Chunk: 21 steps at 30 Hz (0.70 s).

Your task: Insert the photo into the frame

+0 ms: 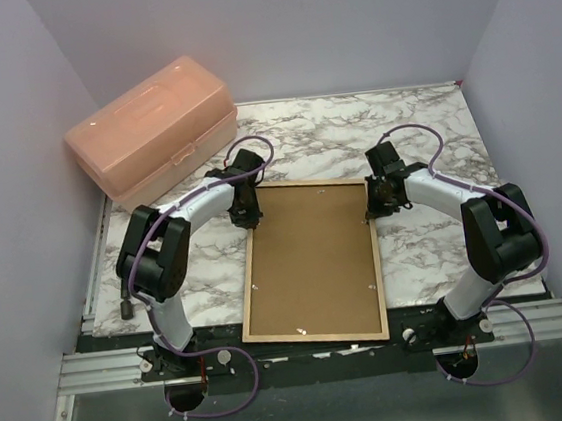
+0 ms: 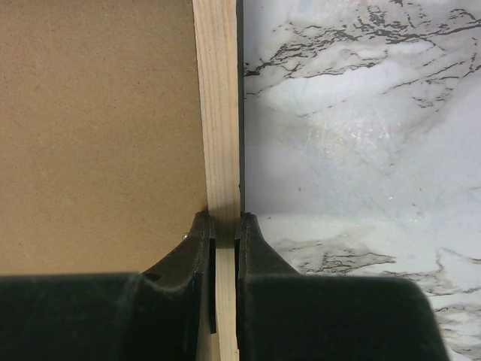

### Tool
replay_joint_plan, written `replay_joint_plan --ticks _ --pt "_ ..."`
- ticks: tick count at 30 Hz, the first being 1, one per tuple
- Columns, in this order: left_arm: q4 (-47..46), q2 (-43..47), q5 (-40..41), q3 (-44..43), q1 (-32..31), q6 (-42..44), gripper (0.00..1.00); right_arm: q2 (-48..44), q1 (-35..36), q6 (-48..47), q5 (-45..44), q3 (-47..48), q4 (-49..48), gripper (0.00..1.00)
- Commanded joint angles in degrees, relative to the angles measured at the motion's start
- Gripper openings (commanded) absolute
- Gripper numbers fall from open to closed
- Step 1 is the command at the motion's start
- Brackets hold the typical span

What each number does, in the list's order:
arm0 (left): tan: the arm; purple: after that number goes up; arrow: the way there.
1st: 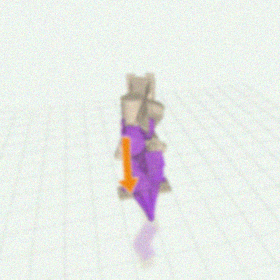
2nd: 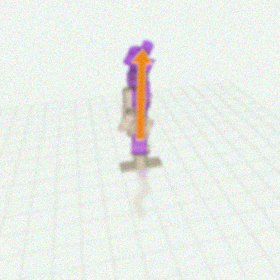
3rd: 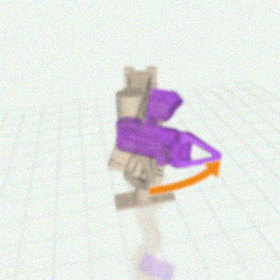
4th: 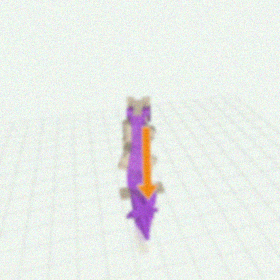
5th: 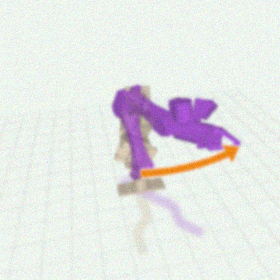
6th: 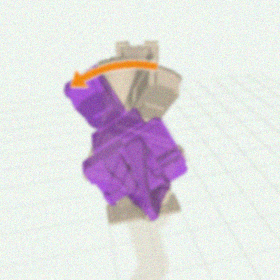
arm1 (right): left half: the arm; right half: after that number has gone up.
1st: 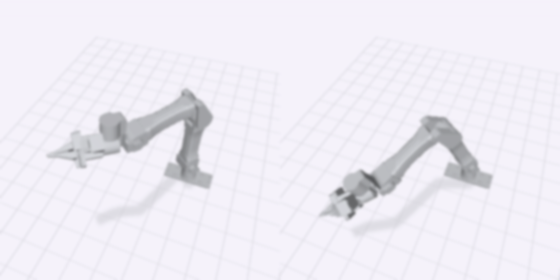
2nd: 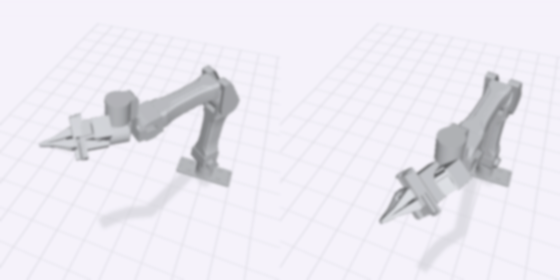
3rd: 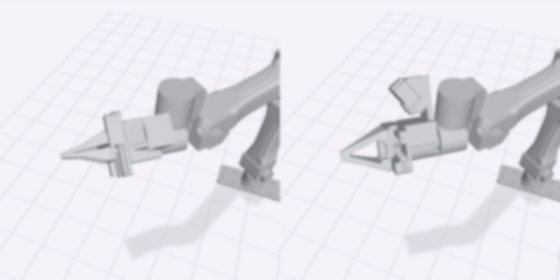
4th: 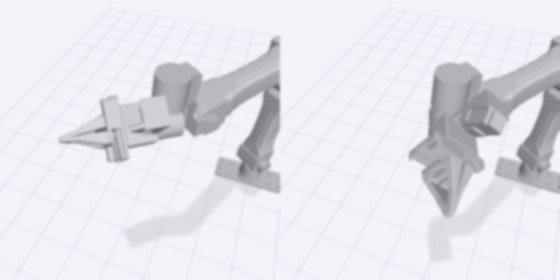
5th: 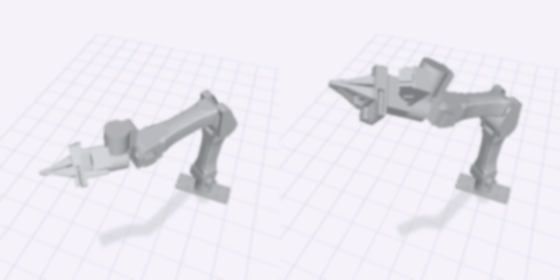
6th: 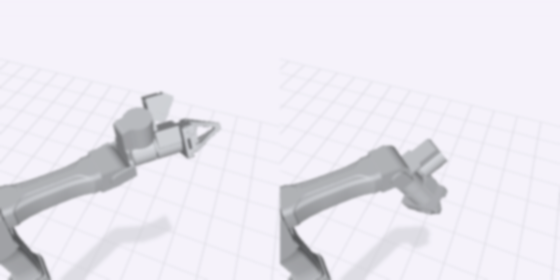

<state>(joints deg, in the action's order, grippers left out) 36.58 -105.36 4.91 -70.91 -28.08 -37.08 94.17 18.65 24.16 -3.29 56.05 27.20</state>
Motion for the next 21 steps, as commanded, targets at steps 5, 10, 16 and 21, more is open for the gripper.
replay_joint_plan --ticks 5,10,16,21 --pt "-2.7 -2.4 -1.3 3.7 -0.3 0.7 0.00 -0.1 0.2 1.4 4.8 -0.2 -2.0 0.07" --pt "-3.9 1.2 -4.2 6.3 -0.3 0.5 0.00 1.1 0.2 1.6 6.5 1.9 -2.5 0.07" --pt "-7.3 8.1 -12.5 13.5 -0.3 -1.1 0.47 7.5 0.2 1.1 9.5 9.2 -2.7 0.07" --pt "-11.8 13.1 -19.6 21.3 -0.9 -3.7 0.60 14.5 0.2 0.4 13.0 17.5 -2.4 0.08"
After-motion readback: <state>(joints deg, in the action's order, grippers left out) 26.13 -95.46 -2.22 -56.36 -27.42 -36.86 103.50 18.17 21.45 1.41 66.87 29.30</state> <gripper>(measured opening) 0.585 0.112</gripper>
